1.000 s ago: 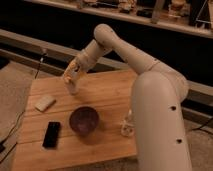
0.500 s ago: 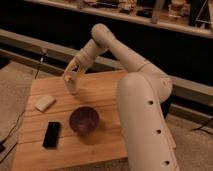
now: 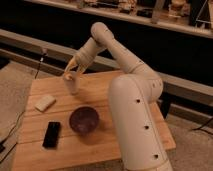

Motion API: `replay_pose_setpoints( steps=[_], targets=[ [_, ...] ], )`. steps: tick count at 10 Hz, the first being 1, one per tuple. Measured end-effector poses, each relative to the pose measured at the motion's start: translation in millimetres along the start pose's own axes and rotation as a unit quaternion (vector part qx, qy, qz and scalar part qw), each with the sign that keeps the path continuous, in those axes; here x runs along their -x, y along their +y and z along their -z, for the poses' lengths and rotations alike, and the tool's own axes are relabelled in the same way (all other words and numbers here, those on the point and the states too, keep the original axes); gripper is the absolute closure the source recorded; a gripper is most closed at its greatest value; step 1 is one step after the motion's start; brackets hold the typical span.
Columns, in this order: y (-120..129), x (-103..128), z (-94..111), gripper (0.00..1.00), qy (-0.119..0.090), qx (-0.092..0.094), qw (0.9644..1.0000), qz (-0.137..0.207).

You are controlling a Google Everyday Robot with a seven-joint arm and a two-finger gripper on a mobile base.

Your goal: Place the pepper in the ceramic cup

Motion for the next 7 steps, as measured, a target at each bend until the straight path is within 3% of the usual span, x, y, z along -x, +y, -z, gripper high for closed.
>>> replay_pose_setpoints(
  steps=[5, 7],
  targets=[
    [-5.2, 7.3, -7.6, 1.0, 0.024, -0.008, 0.9995, -0.016],
    [-6.9, 10.7, -5.0, 0.88, 0.025, -0.021, 0.9993, -0.017]
  ],
)
